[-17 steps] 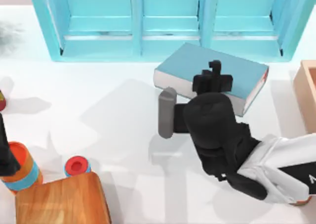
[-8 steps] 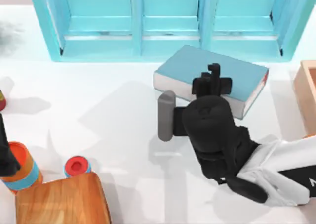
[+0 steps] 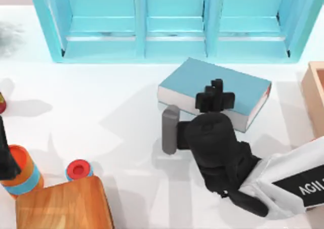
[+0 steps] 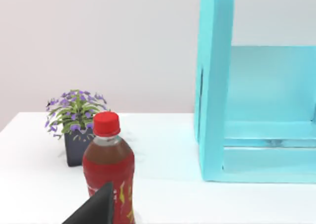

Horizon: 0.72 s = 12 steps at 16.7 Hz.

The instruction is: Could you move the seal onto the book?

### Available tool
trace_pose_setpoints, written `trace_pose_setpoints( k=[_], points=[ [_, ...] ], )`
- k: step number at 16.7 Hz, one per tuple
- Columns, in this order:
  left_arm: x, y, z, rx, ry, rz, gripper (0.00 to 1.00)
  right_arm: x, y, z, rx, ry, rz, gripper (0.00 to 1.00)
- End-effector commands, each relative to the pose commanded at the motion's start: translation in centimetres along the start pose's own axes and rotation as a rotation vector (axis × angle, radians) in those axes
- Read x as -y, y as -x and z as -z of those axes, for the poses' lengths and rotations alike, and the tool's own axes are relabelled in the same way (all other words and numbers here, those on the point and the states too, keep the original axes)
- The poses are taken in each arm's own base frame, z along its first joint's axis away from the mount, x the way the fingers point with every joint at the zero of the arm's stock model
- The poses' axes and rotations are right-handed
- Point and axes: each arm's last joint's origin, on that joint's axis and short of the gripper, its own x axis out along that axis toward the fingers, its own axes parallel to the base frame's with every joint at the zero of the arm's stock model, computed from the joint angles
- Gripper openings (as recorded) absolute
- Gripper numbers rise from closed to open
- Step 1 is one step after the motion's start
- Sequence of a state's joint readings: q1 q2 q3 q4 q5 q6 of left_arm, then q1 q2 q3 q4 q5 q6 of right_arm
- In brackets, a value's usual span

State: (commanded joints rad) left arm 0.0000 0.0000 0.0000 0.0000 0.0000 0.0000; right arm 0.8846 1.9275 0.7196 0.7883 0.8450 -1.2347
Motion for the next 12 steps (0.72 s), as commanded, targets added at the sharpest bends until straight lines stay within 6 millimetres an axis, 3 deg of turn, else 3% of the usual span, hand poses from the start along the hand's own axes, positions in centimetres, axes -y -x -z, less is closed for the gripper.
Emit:
trace_pose_setpoints(
  k=[4,12],
  points=[
    [0.00,0.00,0.00,0.000,0.000,0.000,1.00,-0.01,-0.01,-0.01,0.000,-0.001,0.001,0.00],
    [0.00,0.00,0.00,0.000,0.000,0.000,1.00,-0.01,-0.01,-0.01,0.000,-0.001,0.001,0.60]
  ],
)
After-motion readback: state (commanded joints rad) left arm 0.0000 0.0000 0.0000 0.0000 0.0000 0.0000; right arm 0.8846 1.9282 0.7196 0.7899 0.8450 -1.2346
